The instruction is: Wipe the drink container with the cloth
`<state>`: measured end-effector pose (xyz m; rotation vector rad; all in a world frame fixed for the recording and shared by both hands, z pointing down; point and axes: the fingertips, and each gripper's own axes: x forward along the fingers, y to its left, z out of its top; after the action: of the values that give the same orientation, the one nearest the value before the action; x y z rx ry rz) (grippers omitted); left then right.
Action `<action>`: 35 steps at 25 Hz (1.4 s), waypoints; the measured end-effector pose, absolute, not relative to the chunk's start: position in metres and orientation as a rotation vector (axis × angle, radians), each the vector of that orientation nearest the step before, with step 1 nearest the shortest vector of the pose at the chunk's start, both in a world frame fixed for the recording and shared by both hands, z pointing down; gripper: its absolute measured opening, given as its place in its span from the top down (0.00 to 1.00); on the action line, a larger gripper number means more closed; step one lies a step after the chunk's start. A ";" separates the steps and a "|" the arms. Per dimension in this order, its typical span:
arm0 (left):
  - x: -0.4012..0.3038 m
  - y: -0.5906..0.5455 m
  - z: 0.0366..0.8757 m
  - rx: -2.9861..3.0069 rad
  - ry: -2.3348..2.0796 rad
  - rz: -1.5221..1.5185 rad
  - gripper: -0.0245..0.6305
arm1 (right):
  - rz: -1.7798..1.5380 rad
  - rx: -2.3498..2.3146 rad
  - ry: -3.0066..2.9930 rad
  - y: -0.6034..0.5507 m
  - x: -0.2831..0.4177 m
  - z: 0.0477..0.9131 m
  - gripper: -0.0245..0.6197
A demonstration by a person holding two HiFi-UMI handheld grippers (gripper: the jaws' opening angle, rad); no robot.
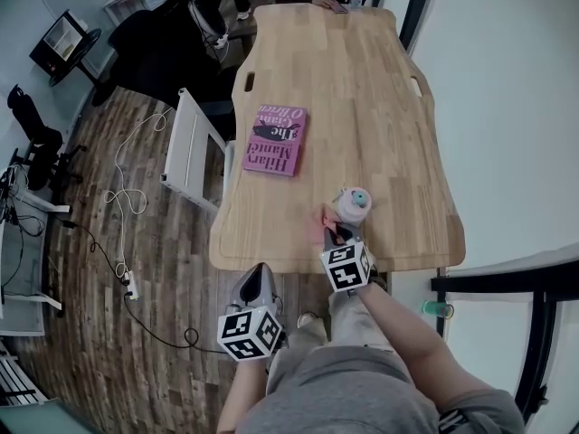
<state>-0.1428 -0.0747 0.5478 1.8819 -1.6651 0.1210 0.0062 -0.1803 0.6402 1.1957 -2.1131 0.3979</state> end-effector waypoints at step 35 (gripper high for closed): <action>-0.165 -0.031 0.541 1.931 -1.628 0.144 0.96 | 0.532 1.338 -2.077 -0.150 0.019 0.654 0.92</action>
<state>-0.1654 -0.0310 0.5409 1.9315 -1.6281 0.1436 0.0193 -0.1497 0.6539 1.3378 -2.0773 0.5324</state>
